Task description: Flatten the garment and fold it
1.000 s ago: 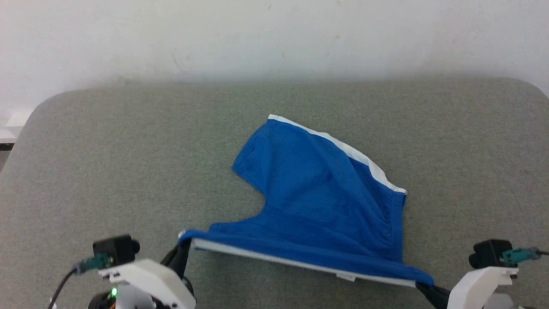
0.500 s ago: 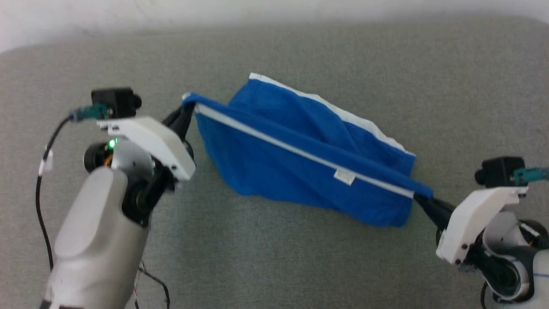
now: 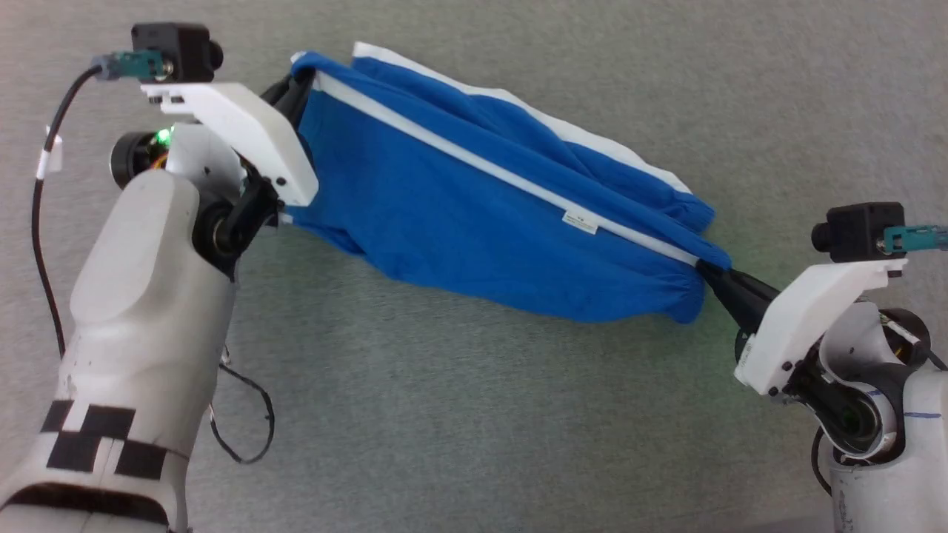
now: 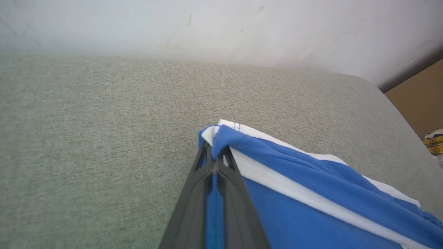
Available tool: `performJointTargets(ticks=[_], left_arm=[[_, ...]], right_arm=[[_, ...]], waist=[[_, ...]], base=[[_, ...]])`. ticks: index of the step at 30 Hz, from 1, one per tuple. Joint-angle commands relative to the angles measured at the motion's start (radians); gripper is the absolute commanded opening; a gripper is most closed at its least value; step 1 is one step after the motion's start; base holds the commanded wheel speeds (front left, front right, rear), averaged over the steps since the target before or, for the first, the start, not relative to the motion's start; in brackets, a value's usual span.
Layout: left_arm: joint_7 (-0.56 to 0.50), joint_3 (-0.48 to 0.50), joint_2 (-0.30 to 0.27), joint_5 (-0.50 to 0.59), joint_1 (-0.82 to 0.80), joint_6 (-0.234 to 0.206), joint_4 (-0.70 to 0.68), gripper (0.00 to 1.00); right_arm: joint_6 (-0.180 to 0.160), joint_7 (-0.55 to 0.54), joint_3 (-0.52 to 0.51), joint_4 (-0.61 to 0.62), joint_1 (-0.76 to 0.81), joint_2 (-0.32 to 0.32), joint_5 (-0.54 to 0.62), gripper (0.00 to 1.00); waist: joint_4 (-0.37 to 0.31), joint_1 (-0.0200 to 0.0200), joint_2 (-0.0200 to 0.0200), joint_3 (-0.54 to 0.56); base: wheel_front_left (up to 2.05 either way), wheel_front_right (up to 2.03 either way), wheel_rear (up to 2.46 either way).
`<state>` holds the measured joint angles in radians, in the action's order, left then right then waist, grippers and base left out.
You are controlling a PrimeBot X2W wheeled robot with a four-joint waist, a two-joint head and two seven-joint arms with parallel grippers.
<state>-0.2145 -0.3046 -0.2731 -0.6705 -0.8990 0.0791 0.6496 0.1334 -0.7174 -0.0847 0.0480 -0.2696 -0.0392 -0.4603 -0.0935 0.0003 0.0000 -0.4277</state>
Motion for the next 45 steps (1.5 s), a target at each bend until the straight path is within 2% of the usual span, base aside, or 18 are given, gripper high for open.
performJointTargets(ticks=[1, 7, 8, 9, 10, 11, 14, 21, 24, 29, 36, 40, 45], left_arm=[[0.014, 0.001, -0.011, 0.01, -0.028, 0.004, 0.015, 0.0], [0.039, -0.016, -0.009, 0.014, -0.076, 0.023, 0.081, 0.0], [0.041, -0.018, -0.008, 0.013, -0.081, 0.025, 0.091, 0.0], [0.043, -0.02, -0.008, 0.012, -0.085, 0.026, 0.1, 0.0], [0.042, -0.023, -0.006, 0.01, -0.089, 0.029, 0.11, 0.15], [0.045, -0.027, -0.003, 0.009, -0.093, 0.031, 0.117, 1.0], [0.072, -0.027, 0.003, 0.003, -0.101, 0.035, 0.138, 1.0], [0.184, -0.045, -0.008, 0.013, -0.095, 0.045, 0.14, 1.0], [0.275, -0.059, -0.033, 0.039, -0.066, 0.047, 0.106, 1.0], [0.431, -0.067, -0.087, 0.093, 0.028, 0.045, 0.02, 1.0], [0.475, 0.011, -0.137, 0.148, 0.245, -0.032, -0.23, 1.0], [0.476, 0.085, -0.137, 0.162, 0.417, -0.075, -0.378, 1.0], [0.476, 0.145, -0.131, 0.165, 0.578, -0.114, -0.486, 1.0]], right_arm=[[-0.003, 0.006, -0.003, -0.011, -0.006, -0.011, -0.002, 0.0], [-0.003, 0.03, 0.021, -0.029, -0.013, -0.011, -0.011, 0.0], [-0.003, 0.036, 0.026, -0.031, -0.014, -0.011, -0.016, 0.12], [-0.003, 0.041, 0.033, -0.031, -0.012, -0.011, -0.022, 0.49], [-0.003, 0.048, 0.038, -0.03, -0.01, -0.011, -0.027, 1.0], [-0.003, 0.054, 0.042, -0.028, -0.007, -0.011, -0.032, 1.0], [-0.003, 0.077, 0.056, -0.009, 0.006, -0.011, -0.036, 1.0], [-0.003, 0.118, 0.055, 0.116, 0.088, -0.011, 0.073, 1.0], [-0.003, 0.117, 0.038, 0.178, 0.144, -0.011, 0.154, 1.0], [-0.003, 0.05, 0.042, 0.253, 0.236, -0.011, 0.273, 1.0], [-0.003, -0.023, 0.051, 0.23, 0.253, -0.011, 0.303, 1.0], [-0.003, -0.022, 0.066, 0.163, 0.205, -0.011, 0.307, 1.0], [-0.003, -0.017, 0.07, 0.035, 0.122, -0.011, 0.325, 1.0]], waist=[[-0.049, -0.0003, 0.0, -0.045], [-0.068, -0.0003, 0.0, -0.051], [-0.07, -0.0003, 0.0, -0.051], [-0.072, -0.0003, 0.0, -0.049], [-0.072, -0.0003, 0.0, -0.048], [-0.071, -0.0003, 0.0, -0.045], [-0.066, -0.0003, 0.0, -0.03], [-0.04, -0.0003, 0.0, 0.05], [-0.024, -0.0003, 0.0, 0.102], [0.008, -0.0003, 0.0, 0.165], [0.047, -0.0003, 0.0, 0.203], [0.061, -0.0003, 0.0, 0.206], [0.075, -0.0003, 0.0, 0.193]], base=[[0.0, 0.0, 0.0], [0.0, 0.0, 0.0], [0.0, 0.0, 0.0], [0.0, 0.0, 0.0], [0.0, 0.0, 0.0], [0.0, 0.0, 0.0], [0.0, 0.0, 0.0], [0.0, 0.0, 0.0], [0.0, 0.0, 0.0], [0.0, 0.0, 0.0], [0.0, 0.0, 0.0], [0.0, 0.0, 0.0], [0.0, 0.0, 0.0]])
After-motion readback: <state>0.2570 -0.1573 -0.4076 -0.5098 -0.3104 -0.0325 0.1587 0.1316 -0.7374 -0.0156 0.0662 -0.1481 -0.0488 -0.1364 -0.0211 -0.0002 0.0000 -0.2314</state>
